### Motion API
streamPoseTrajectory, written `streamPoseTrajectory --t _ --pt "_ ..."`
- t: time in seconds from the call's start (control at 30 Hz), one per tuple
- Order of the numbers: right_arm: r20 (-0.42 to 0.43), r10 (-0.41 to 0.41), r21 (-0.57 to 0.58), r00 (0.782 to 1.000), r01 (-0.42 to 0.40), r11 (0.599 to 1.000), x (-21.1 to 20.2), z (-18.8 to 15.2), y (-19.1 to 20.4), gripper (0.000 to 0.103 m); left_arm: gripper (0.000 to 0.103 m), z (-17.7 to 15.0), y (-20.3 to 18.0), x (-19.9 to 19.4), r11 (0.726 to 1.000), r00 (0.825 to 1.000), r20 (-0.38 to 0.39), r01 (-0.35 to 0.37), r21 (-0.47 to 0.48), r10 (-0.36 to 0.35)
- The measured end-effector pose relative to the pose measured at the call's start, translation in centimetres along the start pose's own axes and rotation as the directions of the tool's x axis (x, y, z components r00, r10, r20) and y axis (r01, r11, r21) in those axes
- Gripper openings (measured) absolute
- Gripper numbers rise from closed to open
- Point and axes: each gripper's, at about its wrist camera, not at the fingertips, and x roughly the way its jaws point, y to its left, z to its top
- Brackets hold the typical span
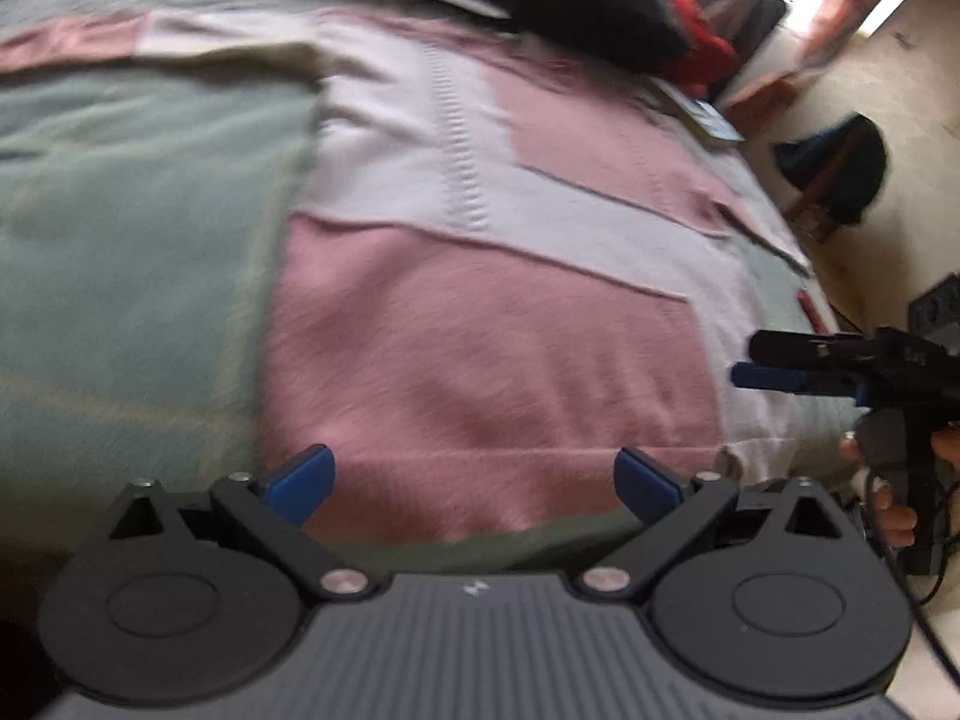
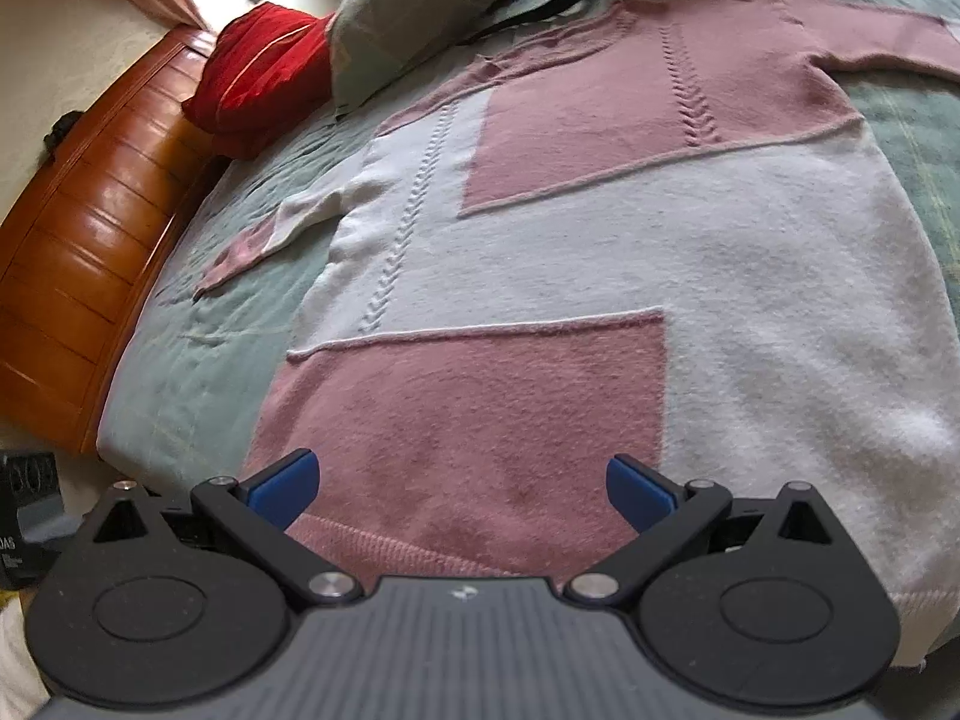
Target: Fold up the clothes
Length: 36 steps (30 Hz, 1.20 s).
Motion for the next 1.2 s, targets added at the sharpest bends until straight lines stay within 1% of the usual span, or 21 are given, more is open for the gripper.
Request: streamPoseTrajectory --t 0.07,0.1,0.13,0.2,0.33,0.4,0.47,0.57,0.6,0.67,0.73,0.8,0.83,0.87,0.9,0.97,1.0,1.03,1.1,1.13,1.2 --pt "0.012 -0.007 -0.016 1.000 0.007 1.000 -0.3 -0.2 0.2 0.103 0.099 -0.1 -0.6 1.0 0.999 1.000 0.027 -0.009 0.041 0.008" --pt "0.018 -0.015 -0.023 1.000 0.016 1.000 -0.5 -0.4 0.3 0.103 0.099 -0.1 -0.6 1.7 0.999 1.000 0.013 -0.028 0.040 0.027" --pt "0.026 -0.033 -0.025 0.999 0.034 0.999 -0.6 -0.5 0.1 0.103 0.099 -0.3 -0.7 2.3 0.998 0.999 0.007 -0.044 0.048 0.044" --pt "0.047 -0.088 -0.033 0.995 0.089 0.995 -1.1 -0.9 -0.4 0.103 0.099 -1.2 -1.1 2.7 0.993 0.997 0.025 -0.071 0.093 0.069" --pt "0.077 -0.217 -0.036 0.973 0.220 0.975 -1.9 -2.1 -2.6 0.103 0.099 -2.6 -2.2 2.0 0.976 0.992 0.028 -0.126 0.175 0.123" --pt "0.091 -0.272 -0.032 0.958 0.275 0.961 -2.2 -2.7 -3.8 0.103 0.099 -2.4 -2.5 1.4 0.971 0.989 0.046 -0.150 0.188 0.144" --pt "0.107 -0.283 -0.018 0.953 0.286 0.958 -2.4 -3.3 -5.1 0.103 0.100 -1.4 -2.6 0.7 0.969 0.983 0.106 -0.165 0.182 0.147" --pt "0.141 -0.265 -0.039 0.954 0.273 0.961 -2.3 -3.3 -5.1 0.103 0.100 0.6 -3.2 1.3 0.964 0.973 0.182 -0.177 0.201 0.141" --pt "0.154 -0.255 -0.059 0.954 0.267 0.962 -2.1 -3.1 -4.8 0.103 0.100 1.3 -3.4 1.7 0.961 0.969 0.206 -0.181 0.210 0.137" --pt "0.188 -0.232 -0.137 0.954 0.260 0.956 -1.0 -2.6 -3.3 0.103 0.101 2.7 -3.8 2.6 0.956 0.961 0.247 -0.185 0.228 0.127" --pt "0.226 -0.219 -0.215 0.949 0.268 0.939 0.5 -2.2 -1.9 0.103 0.101 3.7 -3.9 4.4 0.956 0.960 0.259 -0.169 0.239 0.105" --pt "0.220 -0.249 -0.250 0.943 0.301 0.920 2.5 -2.0 -1.2 0.103 0.101 4.4 -3.1 6.6 0.965 0.967 0.236 -0.148 0.217 0.095" --pt "0.217 -0.264 -0.268 0.940 0.317 0.910 3.4 -1.8 -0.8 0.103 0.100 4.5 -2.4 7.5 0.973 0.973 0.205 -0.144 0.180 0.106" --pt "0.216 -0.281 -0.283 0.935 0.335 0.899 4.3 -1.8 -0.5 0.103 0.100 4.4 -1.8 7.9 0.979 0.974 0.186 -0.154 0.137 0.127" --pt "0.225 -0.299 -0.300 0.927 0.358 0.884 4.8 -2.2 -0.4 0.103 0.101 4.1 -1.2 8.0 0.981 0.974 0.177 -0.160 0.109 0.139" --pt "0.251 -0.315 -0.355 0.915 0.390 0.850 5.0 -3.3 -0.1 0.103 0.101 3.1 -0.8 6.9 0.980 0.972 0.190 -0.164 0.110 0.141" --pt "0.257 -0.321 -0.376 0.912 0.400 0.836 5.1 -3.9 -0.1 0.103 0.101 2.7 -0.5 6.4 0.978 0.969 0.183 -0.184 0.096 0.165" --pt "0.259 -0.321 -0.383 0.911 0.402 0.831 4.9 -4.3 -0.2 0.103 0.101 2.4 -0.3 5.8 0.977 0.968 0.177 -0.195 0.082 0.179" --pt "0.264 -0.311 -0.372 0.913 0.394 0.840 4.4 -4.9 -0.6 0.103 0.101 2.0 0.0 4.6 0.981 0.970 0.173 -0.185 0.053 0.173" --pt "0.266 -0.308 -0.369 0.913 0.392 0.843 4.2 -5.1 -0.7 0.103 0.101 1.9 -0.3 4.2 0.980 0.968 0.173 -0.192 0.049 0.181" --pt "0.275 -0.311 -0.384 0.910 0.401 0.832 4.0 -5.8 -0.7 0.103 0.101 1.8 -0.8 3.5 0.978 0.965 0.174 -0.206 0.046 0.195"
